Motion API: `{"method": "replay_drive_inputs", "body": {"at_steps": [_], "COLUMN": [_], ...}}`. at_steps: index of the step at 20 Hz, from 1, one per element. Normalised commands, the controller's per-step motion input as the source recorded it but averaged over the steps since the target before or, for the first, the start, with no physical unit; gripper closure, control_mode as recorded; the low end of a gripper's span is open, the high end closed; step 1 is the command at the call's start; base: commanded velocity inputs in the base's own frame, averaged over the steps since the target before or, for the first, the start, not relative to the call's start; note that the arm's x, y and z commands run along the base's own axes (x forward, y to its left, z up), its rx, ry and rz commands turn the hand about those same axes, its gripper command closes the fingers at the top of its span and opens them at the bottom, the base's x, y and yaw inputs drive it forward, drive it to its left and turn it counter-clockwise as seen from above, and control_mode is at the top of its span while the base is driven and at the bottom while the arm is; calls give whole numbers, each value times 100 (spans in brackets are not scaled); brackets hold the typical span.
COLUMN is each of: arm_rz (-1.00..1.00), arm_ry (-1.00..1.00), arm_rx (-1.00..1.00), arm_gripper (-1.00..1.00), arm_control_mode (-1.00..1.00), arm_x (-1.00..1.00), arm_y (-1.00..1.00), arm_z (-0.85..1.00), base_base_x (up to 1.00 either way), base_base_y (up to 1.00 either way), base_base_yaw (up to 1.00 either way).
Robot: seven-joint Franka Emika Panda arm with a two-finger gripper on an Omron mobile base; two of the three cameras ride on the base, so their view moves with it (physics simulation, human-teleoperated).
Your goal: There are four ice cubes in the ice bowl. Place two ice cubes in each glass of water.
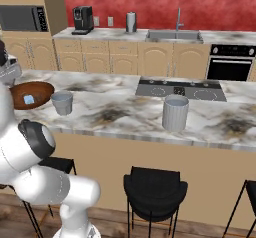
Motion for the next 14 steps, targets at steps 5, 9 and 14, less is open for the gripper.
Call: {"method": "replay_drive_inputs", "body": {"at_steps": [5,9,14], "arm_rz": [2,0,0], "arm_ry": [-1,0,0], "arm_rx": [-6,-3,-3], "arm_gripper": [-100,-100,-100], "arm_control_mode": [-100,-100,-100], "arm_x": [32,40,43], "arm_y": [8,13,21], "arm_z": [-25,-24,-26], "base_base_x": [0,0,0], "base_base_y": [0,0,0], "base_base_yaw": [0,0,0]}}
